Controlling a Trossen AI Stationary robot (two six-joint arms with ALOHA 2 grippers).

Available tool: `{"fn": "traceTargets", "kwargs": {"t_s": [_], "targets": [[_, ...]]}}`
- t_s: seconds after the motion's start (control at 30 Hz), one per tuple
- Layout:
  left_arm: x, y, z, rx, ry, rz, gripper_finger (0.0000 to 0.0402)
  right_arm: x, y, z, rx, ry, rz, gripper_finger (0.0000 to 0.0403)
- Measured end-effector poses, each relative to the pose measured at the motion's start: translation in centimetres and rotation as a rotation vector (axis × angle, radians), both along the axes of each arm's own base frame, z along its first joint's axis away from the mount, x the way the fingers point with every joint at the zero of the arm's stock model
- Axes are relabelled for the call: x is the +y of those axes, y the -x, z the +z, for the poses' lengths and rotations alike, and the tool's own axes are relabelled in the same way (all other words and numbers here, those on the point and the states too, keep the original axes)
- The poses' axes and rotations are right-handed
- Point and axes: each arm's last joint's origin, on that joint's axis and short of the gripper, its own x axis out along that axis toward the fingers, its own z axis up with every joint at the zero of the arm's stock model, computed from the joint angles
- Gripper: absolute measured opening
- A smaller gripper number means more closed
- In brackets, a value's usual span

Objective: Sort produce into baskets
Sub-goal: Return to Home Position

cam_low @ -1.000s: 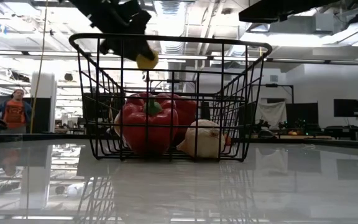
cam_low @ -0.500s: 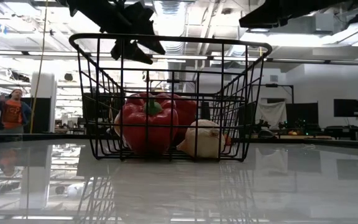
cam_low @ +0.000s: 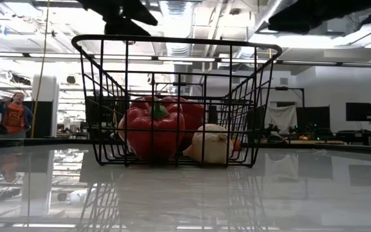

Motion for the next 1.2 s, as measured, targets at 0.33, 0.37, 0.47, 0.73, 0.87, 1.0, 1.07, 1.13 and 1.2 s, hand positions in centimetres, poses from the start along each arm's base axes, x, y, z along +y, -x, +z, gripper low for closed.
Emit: {"fn": "traceTargets", "kwargs": {"t_s": [0.33,0.37,0.47,0.73,0.87,1.0,1.07,1.13,1.2], "targets": [[-2.6,3.8,-4.8,-0.150,0.023,-0.143,0.0279,-0.2,5.4,-0.6,-0.291,-0.008,-0.072,0.0265],[-2.6,4.3,-5.3,-0.160,0.023,-0.142,0.0279,-0.1,6.0,-0.7,-0.315,-0.012,-0.076,0.0265],[-2.6,5.8,-6.6,-0.190,0.042,-0.127,0.0279,0.2,7.5,-0.9,-0.361,-0.008,-0.078,0.0265],[-2.6,9.5,-8.3,-0.309,0.033,-0.125,0.0279,0.9,10.3,-1.8,-0.475,-0.024,-0.055,0.0265],[-2.6,10.9,-9.9,-0.367,0.062,-0.137,0.0279,0.8,9.7,-2.1,-0.455,-0.040,-0.046,0.0265],[-2.6,11.9,-12.1,-0.409,0.102,-0.132,0.0279,0.8,9.5,-2.6,-0.432,-0.048,-0.041,0.0265],[-2.6,12.2,-13.3,-0.432,0.117,-0.131,0.0279,0.9,9.5,-2.5,-0.442,-0.052,-0.007,0.0265],[-2.6,12.5,-13.9,-0.454,0.132,-0.132,0.0279,1.0,9.5,-2.5,-0.434,-0.048,0.044,0.0265],[-2.6,12.6,-14.1,-0.438,0.129,-0.133,0.0279,1.2,9.4,-2.6,-0.415,-0.042,0.110,0.0265]]}}
